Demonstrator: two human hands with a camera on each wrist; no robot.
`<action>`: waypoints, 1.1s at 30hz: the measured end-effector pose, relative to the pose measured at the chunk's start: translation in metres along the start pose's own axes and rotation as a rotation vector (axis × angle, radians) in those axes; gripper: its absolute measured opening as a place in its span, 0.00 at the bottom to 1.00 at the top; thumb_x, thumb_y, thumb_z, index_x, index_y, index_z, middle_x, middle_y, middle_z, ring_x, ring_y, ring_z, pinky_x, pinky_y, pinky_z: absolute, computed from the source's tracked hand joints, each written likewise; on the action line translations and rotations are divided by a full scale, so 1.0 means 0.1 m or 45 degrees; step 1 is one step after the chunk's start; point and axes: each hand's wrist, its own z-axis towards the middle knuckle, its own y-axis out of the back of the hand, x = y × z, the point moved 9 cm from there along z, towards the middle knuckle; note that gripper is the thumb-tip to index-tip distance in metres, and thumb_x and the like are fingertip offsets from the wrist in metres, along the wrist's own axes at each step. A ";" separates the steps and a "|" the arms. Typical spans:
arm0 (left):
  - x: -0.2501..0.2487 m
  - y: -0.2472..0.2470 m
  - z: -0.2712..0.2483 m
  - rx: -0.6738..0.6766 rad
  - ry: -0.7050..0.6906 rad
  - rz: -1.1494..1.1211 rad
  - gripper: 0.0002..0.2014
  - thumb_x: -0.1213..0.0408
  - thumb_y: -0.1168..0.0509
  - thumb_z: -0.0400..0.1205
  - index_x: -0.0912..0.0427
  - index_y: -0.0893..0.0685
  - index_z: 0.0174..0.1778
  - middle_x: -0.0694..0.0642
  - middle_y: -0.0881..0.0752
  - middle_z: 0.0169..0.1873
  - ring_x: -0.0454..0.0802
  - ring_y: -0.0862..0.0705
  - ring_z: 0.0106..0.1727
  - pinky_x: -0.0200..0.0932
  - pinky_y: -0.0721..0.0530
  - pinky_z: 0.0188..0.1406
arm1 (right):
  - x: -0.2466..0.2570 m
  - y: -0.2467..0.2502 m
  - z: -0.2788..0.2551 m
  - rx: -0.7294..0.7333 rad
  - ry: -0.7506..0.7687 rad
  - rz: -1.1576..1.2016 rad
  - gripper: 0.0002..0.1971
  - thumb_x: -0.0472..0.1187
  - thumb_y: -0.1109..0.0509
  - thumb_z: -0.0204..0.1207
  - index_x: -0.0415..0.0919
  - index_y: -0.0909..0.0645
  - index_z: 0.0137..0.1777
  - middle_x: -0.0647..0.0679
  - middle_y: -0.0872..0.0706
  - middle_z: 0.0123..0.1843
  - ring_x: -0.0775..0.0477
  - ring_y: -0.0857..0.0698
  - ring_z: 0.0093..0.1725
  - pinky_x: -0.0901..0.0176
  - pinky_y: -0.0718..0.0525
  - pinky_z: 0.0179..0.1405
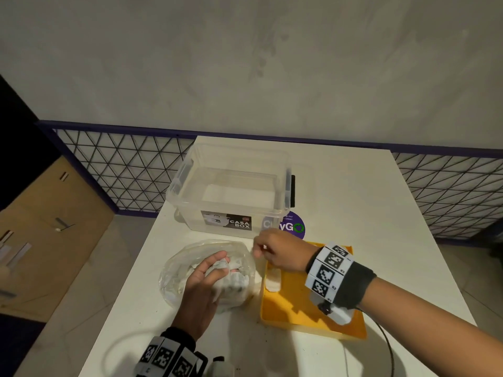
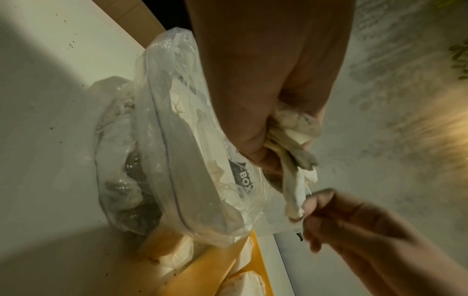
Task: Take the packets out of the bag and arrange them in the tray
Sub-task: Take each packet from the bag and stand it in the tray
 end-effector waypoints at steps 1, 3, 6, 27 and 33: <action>-0.01 0.02 -0.01 -0.004 -0.007 0.005 0.15 0.76 0.40 0.81 0.55 0.16 0.58 0.55 0.09 0.50 0.50 0.11 0.50 0.38 0.16 0.42 | -0.09 -0.10 -0.01 0.078 -0.039 -0.077 0.10 0.31 0.41 0.78 0.36 0.18 0.50 0.41 0.17 0.54 0.45 0.21 0.54 0.57 0.23 0.55; -0.01 0.06 -0.03 -0.010 -0.011 0.010 0.15 0.76 0.40 0.81 0.55 0.16 0.57 0.54 0.09 0.48 0.49 0.10 0.48 0.35 0.15 0.37 | -0.33 -0.42 -0.08 0.281 -0.122 -0.303 0.11 0.31 0.41 0.77 0.37 0.17 0.52 0.39 0.18 0.57 0.42 0.20 0.56 0.52 0.20 0.56; 0.02 0.10 -0.03 -0.011 -0.007 0.014 0.16 0.76 0.40 0.81 0.54 0.16 0.58 0.58 0.11 0.53 0.52 0.12 0.52 0.35 0.15 0.38 | -0.54 -0.84 -0.23 0.514 -0.132 -0.518 0.15 0.33 0.39 0.77 0.42 0.19 0.61 0.40 0.23 0.65 0.38 0.24 0.63 0.46 0.21 0.59; 0.15 0.12 0.05 0.069 0.026 0.143 0.16 0.71 0.33 0.74 0.48 0.11 0.54 0.57 0.14 0.62 0.57 0.17 0.64 0.56 0.21 0.67 | -0.87 -0.44 -0.26 0.143 -0.304 -0.796 0.20 0.45 0.45 0.83 0.42 0.32 0.74 0.45 0.28 0.72 0.42 0.34 0.70 0.49 0.37 0.71; 0.13 0.11 0.06 0.081 0.009 0.222 0.19 0.65 0.32 0.69 0.44 0.11 0.54 0.56 0.18 0.66 0.58 0.19 0.67 0.56 0.22 0.69 | -0.95 -0.48 -0.22 0.079 -0.381 -0.927 0.19 0.44 0.44 0.83 0.38 0.30 0.71 0.41 0.27 0.67 0.40 0.31 0.67 0.49 0.33 0.67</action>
